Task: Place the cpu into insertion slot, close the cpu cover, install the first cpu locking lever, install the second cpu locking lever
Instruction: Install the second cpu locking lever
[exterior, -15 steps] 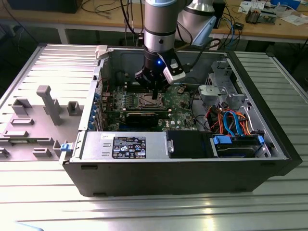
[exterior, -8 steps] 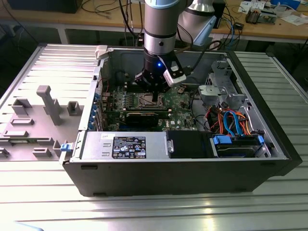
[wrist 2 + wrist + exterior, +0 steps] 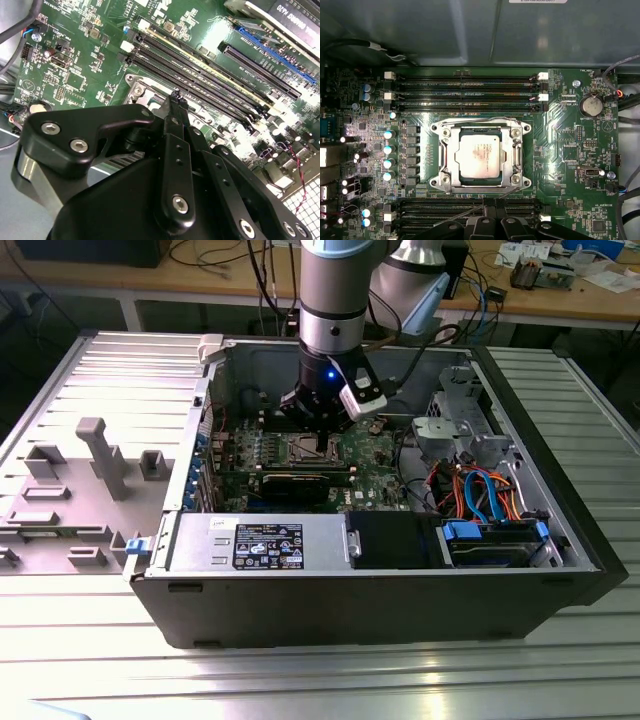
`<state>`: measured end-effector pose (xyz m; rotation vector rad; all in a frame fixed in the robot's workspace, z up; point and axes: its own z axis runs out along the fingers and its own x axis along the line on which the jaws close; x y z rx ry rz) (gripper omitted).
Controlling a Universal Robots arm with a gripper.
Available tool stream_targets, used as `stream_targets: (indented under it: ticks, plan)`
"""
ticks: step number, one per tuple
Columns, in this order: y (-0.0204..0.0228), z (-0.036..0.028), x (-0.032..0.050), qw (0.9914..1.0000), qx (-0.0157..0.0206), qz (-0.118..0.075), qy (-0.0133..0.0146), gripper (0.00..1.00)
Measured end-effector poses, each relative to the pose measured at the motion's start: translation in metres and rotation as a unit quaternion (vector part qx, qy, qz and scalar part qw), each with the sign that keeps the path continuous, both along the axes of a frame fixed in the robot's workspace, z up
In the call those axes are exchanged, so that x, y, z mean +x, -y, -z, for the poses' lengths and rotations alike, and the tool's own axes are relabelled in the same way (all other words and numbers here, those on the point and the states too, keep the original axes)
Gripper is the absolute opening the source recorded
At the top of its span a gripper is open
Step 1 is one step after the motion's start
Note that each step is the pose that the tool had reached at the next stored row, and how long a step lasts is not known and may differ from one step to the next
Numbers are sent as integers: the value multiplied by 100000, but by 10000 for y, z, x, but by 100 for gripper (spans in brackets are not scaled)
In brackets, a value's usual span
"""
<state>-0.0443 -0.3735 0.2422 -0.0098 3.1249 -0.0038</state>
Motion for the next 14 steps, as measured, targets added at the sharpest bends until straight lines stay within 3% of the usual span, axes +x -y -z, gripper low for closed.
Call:
stream_targets:
  ticks: [6, 10, 14]
  plan:
    - [7, 0, 0, 100000, 28, -4, -2, 11]
    - [32, 2, 0, 99997, 809, 1, 3, 11]
    - [60, 3, 0, 99997, 810, 1, -4, 11]
